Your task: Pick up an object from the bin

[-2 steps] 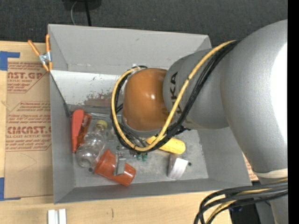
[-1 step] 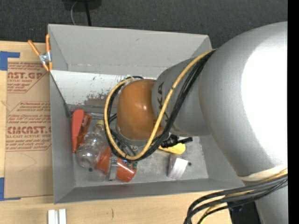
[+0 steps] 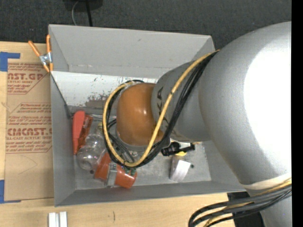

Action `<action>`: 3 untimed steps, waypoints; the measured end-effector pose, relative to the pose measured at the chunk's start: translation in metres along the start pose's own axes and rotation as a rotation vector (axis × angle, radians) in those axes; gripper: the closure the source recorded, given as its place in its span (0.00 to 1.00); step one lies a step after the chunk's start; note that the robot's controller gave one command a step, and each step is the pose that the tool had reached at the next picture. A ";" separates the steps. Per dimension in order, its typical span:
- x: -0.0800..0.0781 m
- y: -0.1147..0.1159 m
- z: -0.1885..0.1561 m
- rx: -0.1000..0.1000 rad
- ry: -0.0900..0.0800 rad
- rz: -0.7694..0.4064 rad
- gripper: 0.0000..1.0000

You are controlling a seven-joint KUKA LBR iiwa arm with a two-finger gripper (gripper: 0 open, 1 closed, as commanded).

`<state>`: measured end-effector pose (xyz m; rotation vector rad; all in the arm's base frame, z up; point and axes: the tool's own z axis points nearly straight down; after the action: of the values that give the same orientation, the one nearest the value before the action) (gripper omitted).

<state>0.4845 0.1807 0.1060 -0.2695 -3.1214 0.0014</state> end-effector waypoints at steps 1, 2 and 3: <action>-0.002 0.000 -0.027 -0.005 -0.009 0.002 0.00; -0.001 0.000 0.023 -0.002 -0.002 0.181 0.00; 0.005 -0.007 0.037 -0.004 -0.008 -0.048 1.00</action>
Offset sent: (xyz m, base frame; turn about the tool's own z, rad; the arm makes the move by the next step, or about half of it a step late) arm 0.0008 -0.0006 -0.0360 0.1979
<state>0.4783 0.1748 0.0692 -0.1957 -3.1348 -0.0042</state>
